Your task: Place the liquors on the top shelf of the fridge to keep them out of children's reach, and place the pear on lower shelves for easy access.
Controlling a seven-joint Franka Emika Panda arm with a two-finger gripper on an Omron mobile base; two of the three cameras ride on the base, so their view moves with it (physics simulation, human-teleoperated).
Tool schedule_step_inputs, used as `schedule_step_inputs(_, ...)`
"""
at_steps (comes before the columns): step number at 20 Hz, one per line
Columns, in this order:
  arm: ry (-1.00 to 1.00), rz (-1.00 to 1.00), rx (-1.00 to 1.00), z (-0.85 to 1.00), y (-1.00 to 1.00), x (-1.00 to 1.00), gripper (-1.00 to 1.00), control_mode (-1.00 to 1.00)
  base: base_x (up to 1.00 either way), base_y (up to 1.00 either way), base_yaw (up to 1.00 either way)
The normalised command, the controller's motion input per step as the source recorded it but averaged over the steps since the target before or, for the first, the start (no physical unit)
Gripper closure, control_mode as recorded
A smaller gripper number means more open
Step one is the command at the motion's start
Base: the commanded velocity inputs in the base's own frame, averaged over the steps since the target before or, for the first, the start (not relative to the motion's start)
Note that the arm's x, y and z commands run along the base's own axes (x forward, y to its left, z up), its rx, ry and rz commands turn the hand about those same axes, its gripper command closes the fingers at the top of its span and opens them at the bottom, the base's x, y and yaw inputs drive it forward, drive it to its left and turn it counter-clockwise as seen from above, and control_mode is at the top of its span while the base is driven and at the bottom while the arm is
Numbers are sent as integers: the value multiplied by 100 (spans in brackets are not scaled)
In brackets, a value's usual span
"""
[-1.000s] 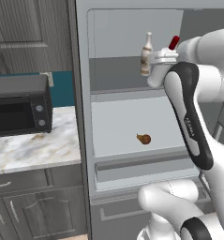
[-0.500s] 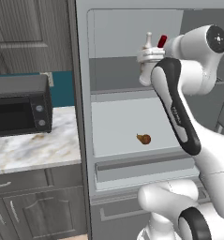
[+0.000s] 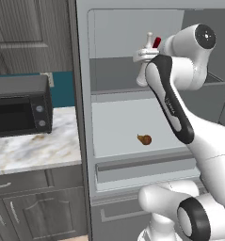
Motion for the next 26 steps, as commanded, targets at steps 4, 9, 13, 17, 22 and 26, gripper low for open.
schedule_step_inputs(4,4,0,-2,-23,1,32,100,-100,0,0,0)
schedule_step_inputs(9,1,0,0,-10,3,34,100,-100,0,0,0)
schedule_step_inputs(13,0,0,0,-4,6,34,100,-100,0,0,0)
schedule_step_inputs(17,0,0,0,-4,10,36,100,-100,0,0,0)
schedule_step_inputs(22,0,0,0,-7,6,37,100,-100,0,0,0)
schedule_step_inputs(26,0,0,0,-10,1,40,100,-100,0,0,0)
